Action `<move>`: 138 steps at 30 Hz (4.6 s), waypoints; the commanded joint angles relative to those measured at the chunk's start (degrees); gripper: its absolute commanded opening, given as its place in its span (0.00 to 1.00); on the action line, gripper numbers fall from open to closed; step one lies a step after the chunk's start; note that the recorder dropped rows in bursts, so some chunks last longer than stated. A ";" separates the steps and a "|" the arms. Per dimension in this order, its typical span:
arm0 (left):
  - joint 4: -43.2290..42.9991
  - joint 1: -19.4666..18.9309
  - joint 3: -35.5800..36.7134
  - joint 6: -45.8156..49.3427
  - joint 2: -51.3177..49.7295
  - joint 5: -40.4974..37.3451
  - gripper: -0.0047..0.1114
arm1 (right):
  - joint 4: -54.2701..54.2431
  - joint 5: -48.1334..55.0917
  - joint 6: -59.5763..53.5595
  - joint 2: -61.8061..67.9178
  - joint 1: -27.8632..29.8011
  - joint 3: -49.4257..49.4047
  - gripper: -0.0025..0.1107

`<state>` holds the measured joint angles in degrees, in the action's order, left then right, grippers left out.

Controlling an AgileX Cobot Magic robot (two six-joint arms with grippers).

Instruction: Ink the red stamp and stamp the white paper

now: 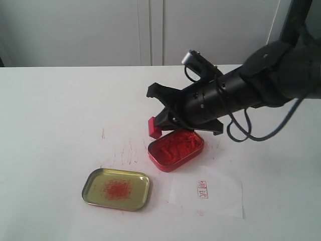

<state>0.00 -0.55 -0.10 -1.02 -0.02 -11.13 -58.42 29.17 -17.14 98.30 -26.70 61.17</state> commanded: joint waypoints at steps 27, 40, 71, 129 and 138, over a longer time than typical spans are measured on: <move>0.33 0.15 0.10 -0.22 0.02 0.05 0.04 | 3.85 17.52 -7.31 32.45 -5.08 37.88 0.02; 0.33 0.15 0.10 -0.22 0.02 0.05 0.04 | 4.94 17.88 -12.64 36.27 -5.08 39.07 0.14; 0.33 0.15 0.10 -0.22 0.02 0.05 0.04 | 27.37 10.57 7.13 24.82 -1.24 33.46 0.27; 0.33 0.15 0.10 -0.22 0.02 0.05 0.04 | 52.44 21.05 24.44 -13.79 10.84 -7.61 0.02; 0.33 0.15 0.10 -0.22 0.02 0.05 0.04 | 52.70 22.38 22.82 -18.47 17.19 -11.23 0.02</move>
<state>0.00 -0.55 -0.10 -1.02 -0.02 -11.13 -6.13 50.97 6.43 81.49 -11.24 50.91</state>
